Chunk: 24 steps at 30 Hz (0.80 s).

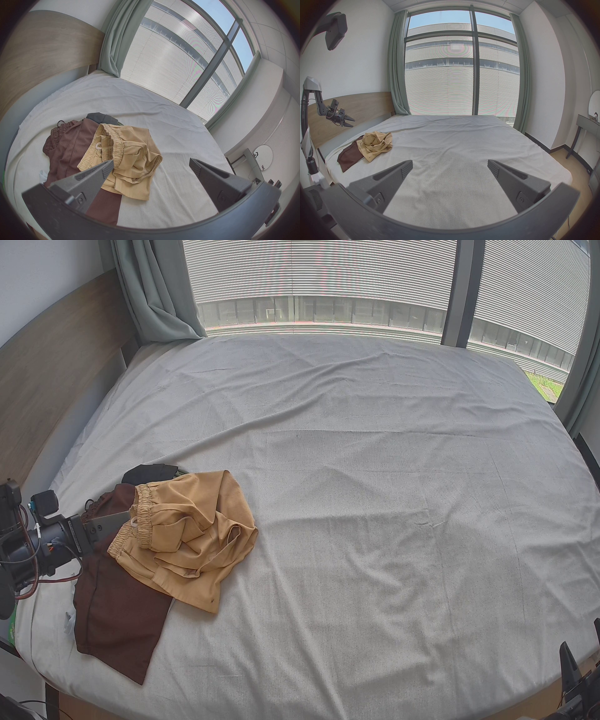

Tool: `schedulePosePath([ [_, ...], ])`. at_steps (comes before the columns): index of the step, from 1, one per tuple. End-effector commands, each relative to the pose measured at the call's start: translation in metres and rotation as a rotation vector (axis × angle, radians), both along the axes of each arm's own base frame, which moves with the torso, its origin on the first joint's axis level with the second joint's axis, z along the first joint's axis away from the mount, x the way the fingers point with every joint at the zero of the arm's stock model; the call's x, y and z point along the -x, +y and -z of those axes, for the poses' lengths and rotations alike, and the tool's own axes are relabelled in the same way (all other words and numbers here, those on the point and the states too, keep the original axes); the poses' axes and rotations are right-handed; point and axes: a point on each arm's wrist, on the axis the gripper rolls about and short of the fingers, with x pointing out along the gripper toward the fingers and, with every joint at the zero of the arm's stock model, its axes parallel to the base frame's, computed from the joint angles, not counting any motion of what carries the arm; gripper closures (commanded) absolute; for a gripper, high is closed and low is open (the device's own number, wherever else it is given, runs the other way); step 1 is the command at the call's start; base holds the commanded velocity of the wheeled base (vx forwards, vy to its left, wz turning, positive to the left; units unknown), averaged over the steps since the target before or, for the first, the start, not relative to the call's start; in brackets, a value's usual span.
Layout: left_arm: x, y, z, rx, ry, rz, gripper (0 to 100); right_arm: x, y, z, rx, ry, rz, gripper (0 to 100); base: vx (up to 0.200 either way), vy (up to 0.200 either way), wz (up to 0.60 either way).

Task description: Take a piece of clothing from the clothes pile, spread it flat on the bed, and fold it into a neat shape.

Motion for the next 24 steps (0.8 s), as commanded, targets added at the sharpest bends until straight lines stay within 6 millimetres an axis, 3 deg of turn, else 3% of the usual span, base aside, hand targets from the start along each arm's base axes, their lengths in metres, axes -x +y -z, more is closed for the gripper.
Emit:
schedulePosePath([
  [1,-0.016,0.005,0.011,0.007,0.039,-0.006,0,0.000,0.000,0.005,0.001,0.001,0.000,0,0.000,0.000,0.00],
  [24,-0.071,0.016,0.039,0.032,0.067,0.042,0,0.000,0.000,0.005,-0.002,0.002,-0.002,0,0.000,0.000,0.00],
])
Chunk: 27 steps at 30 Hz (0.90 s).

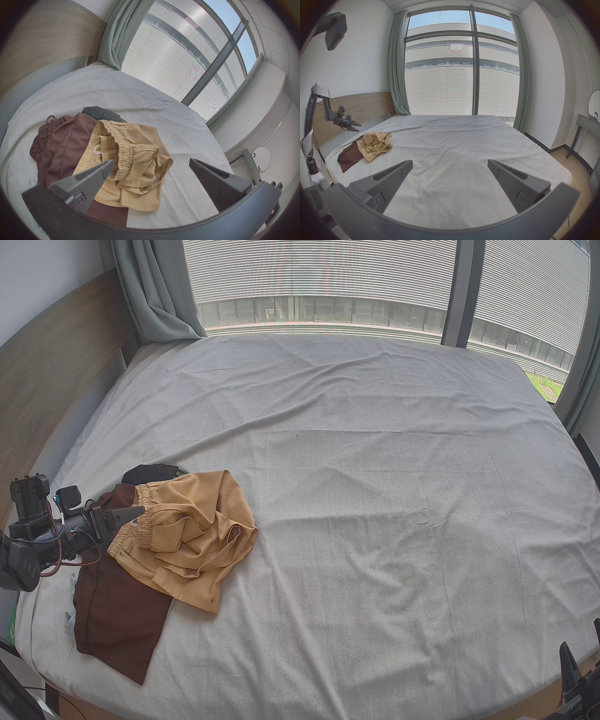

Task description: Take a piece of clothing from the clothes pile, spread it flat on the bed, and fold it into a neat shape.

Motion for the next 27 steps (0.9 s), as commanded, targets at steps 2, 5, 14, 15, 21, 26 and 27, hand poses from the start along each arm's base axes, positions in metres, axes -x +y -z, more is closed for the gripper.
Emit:
schedulePosePath([
  [2,-0.011,-0.001,0.011,0.009,0.029,0.017,0,0.000,0.000,0.005,0.000,0.001,0.000,0,0.000,0.000,0.00],
  [5,-0.015,-0.005,0.012,0.010,0.031,0.029,0,0.000,0.000,0.005,0.000,0.001,-0.002,0,0.000,0.000,0.00],
  [14,-0.028,-0.001,0.020,-0.017,0.030,0.035,0,0.000,0.000,0.005,0.002,0.001,0.000,0,0.000,0.000,0.00],
  [15,-0.029,-0.001,0.020,-0.019,0.028,0.036,0,0.000,0.000,0.005,0.002,0.001,0.000,0,0.000,0.000,0.00],
  [21,-0.033,-0.003,0.019,-0.023,0.021,0.044,0,0.000,0.000,0.005,0.002,0.001,0.000,0,0.000,0.000,0.00],
  [26,-0.041,-0.005,0.022,-0.026,0.018,0.049,0,0.000,0.000,0.005,0.002,0.001,0.000,0,0.000,0.000,0.00],
  [27,-0.042,-0.006,0.021,-0.026,0.016,0.052,0,0.000,0.000,0.005,0.002,0.001,0.000,0,0.000,0.000,0.00],
])
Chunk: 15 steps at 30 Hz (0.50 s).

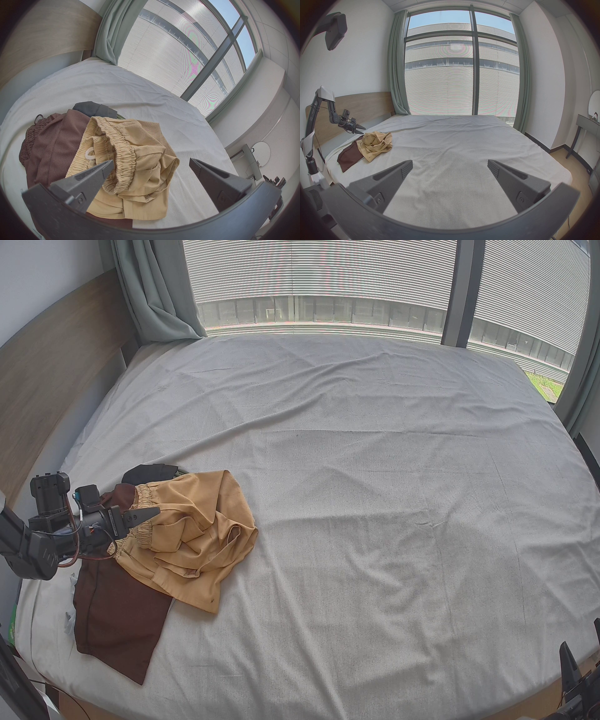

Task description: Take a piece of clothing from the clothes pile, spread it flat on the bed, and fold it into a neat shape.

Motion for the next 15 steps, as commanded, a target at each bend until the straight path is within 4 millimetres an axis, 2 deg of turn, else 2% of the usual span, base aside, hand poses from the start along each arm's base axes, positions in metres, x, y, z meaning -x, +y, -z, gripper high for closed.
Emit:
schedulePosePath([
  [1,-0.0046,-0.0019,0.0026,0.001,0.004,0.007,0,-0.0001,0.0000,0.0053,0.001,0.001,-0.001,0,0.000,0.000,0.00],
  [15,-0.0146,-0.0017,0.0116,0.001,0.019,0.010,0,-0.0001,0.0000,0.0053,0.001,0.001,-0.001,0,0.000,0.000,0.00],
])
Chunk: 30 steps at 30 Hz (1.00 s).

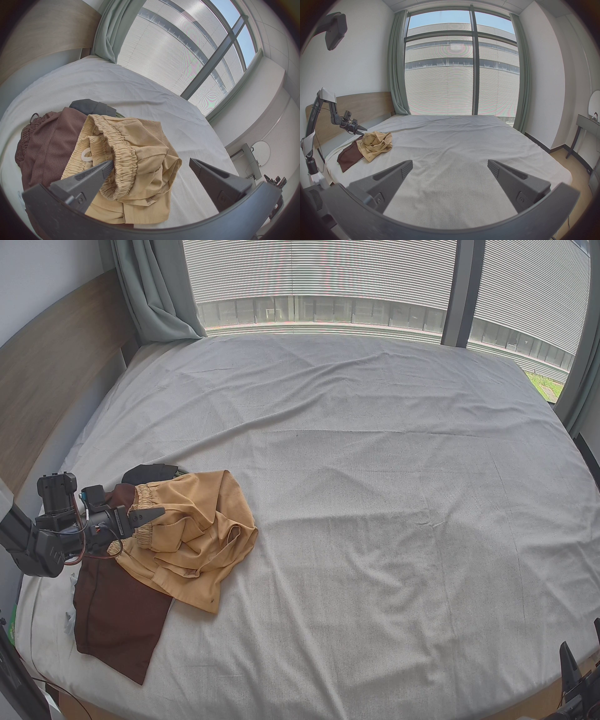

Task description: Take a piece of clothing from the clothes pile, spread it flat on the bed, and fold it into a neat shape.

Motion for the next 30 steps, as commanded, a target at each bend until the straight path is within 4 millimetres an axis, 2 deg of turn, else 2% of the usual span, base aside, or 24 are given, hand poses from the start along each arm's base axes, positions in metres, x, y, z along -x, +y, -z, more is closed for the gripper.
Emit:
schedulePosePath([
  [1,-0.003,-0.001,0.006,0.002,0.013,0.007,0,0.000,0.000,0.005,0.000,0.001,-0.001,0,0.000,0.000,0.00],
  [15,-0.007,-0.013,0.015,0.007,0.027,0.045,0,0.000,0.000,0.005,0.000,0.001,-0.001,0,0.000,0.000,0.00],
  [22,-0.012,-0.013,0.023,0.002,0.008,0.043,0,0.000,0.000,0.005,0.000,0.001,-0.003,0,0.000,0.000,0.00],
  [30,-0.014,-0.014,0.022,0.002,0.001,0.047,0,0.000,0.000,0.005,0.000,0.001,-0.001,0,0.000,0.000,0.00],
])
